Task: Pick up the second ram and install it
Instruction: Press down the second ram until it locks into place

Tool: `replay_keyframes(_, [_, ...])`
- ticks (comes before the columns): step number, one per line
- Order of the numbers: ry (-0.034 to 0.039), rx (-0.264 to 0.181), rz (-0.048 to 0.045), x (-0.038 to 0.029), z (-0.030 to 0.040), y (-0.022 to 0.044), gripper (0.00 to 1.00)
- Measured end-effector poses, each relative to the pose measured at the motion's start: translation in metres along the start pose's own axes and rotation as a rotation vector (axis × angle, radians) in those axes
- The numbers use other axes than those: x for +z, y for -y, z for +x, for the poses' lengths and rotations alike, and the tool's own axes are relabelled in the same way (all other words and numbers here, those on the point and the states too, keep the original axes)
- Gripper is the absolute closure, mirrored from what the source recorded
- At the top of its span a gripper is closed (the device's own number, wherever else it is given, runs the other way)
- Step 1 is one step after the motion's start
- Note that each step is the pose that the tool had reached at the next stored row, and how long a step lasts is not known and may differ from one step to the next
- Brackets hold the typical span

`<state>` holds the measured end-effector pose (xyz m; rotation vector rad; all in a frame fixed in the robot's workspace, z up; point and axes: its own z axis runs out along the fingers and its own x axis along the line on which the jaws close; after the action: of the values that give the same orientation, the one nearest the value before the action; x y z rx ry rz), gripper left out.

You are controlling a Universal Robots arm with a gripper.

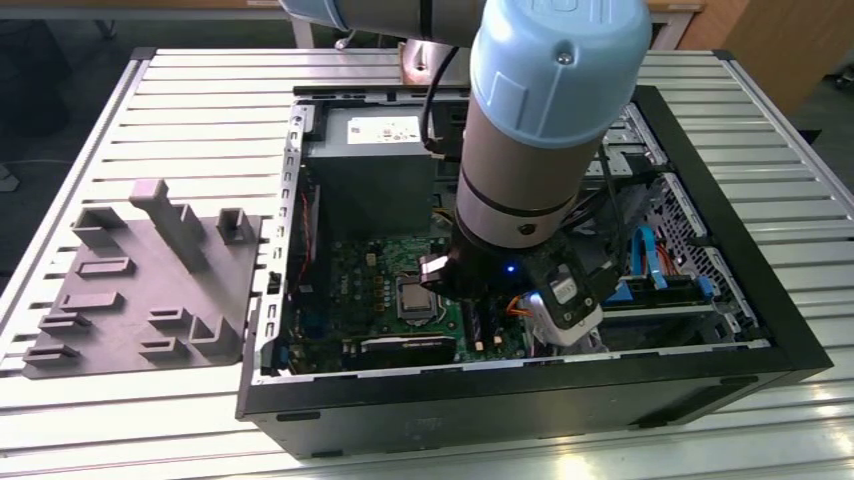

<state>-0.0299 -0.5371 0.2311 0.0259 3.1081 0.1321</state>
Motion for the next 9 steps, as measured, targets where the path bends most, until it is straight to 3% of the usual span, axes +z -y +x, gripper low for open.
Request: replay_keyframes(9, [0.0000,0.000,-0.0002,0.0032,0.0001,0.0002,0.89])
